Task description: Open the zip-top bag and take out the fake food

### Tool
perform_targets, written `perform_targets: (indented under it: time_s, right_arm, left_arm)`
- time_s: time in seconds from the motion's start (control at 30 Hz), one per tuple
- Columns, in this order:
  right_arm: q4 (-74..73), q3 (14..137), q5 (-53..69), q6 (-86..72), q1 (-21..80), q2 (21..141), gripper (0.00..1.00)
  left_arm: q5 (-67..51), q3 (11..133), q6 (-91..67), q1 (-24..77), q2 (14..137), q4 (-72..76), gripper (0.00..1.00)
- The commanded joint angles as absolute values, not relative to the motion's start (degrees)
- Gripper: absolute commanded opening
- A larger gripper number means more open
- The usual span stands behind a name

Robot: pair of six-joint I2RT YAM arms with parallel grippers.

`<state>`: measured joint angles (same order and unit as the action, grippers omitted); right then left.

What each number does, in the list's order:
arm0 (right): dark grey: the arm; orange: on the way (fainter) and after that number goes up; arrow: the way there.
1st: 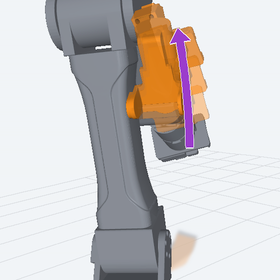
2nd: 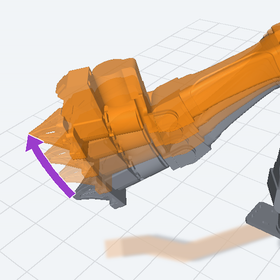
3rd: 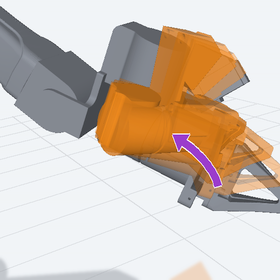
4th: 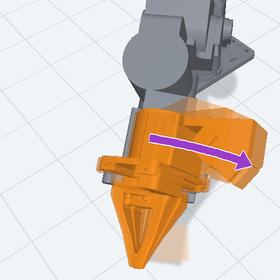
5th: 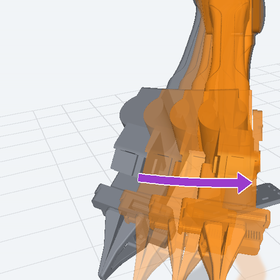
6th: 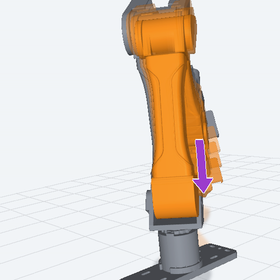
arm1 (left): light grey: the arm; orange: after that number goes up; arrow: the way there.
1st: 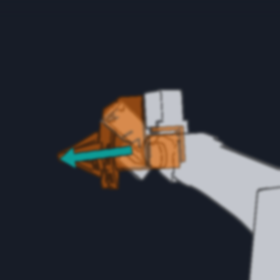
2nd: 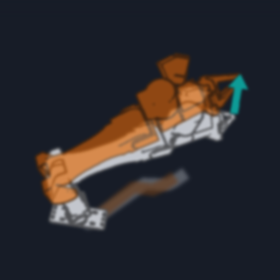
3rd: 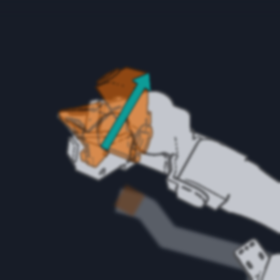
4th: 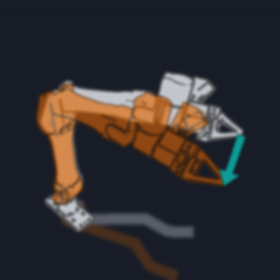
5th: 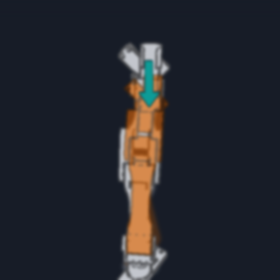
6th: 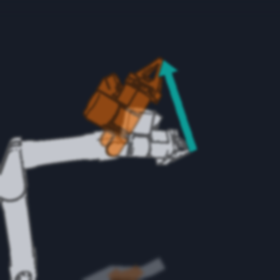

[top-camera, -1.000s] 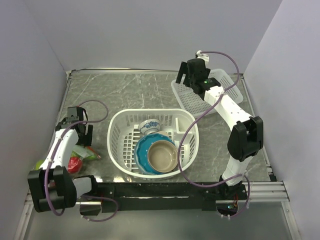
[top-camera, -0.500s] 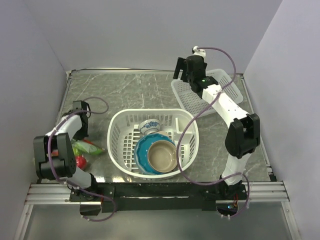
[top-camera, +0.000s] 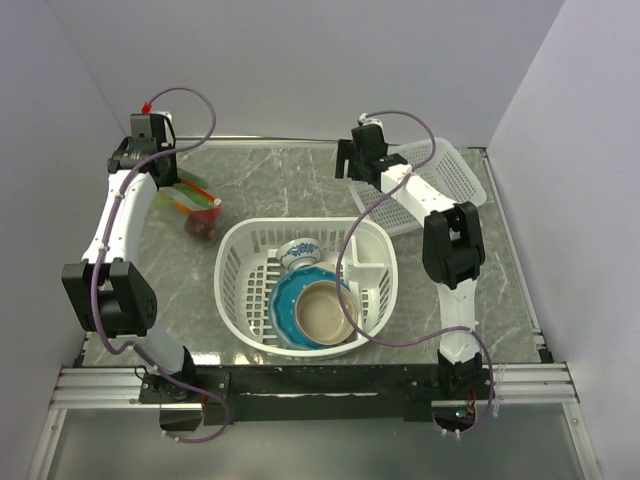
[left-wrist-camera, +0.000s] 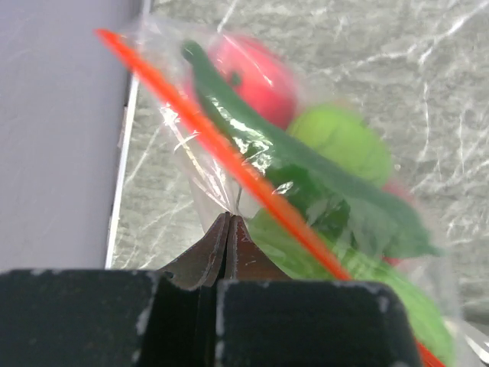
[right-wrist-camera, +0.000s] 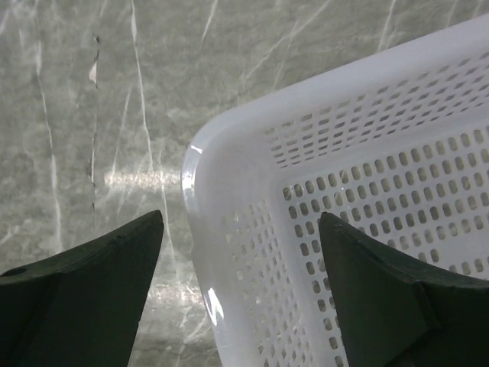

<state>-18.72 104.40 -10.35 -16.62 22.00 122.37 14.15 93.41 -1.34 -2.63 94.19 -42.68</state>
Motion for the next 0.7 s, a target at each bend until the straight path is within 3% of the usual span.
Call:
perform_targets:
  time_s: [0.0, 0.27, 0.43, 0.67]
  right_arm:
    - [-18.7, 108.6, -7.7, -15.9, 22.5, 122.9, 0.83]
    - [-20.8, 117.9, -2.6, -18.0, 22.6, 129.6, 0.52]
    - [-24.3, 125.1, -2.3, -18.7, 22.7, 134.2, 0.5]
    - [-24.4, 120.8, -3.9, -17.7, 22.9, 131.8, 0.52]
  left_arm:
    - [11.7, 92.0, -2.0, -2.7, 92.3, -45.5, 0.01]
    - [9.3, 91.1, 1.4, -2.7, 89.7, -44.2, 0.01]
    - [9.0, 93.7, 2.9, -2.7, 90.3, -43.5, 0.01]
    - [8.2, 94.8, 3.1, -2.7, 90.6, -43.4, 0.01]
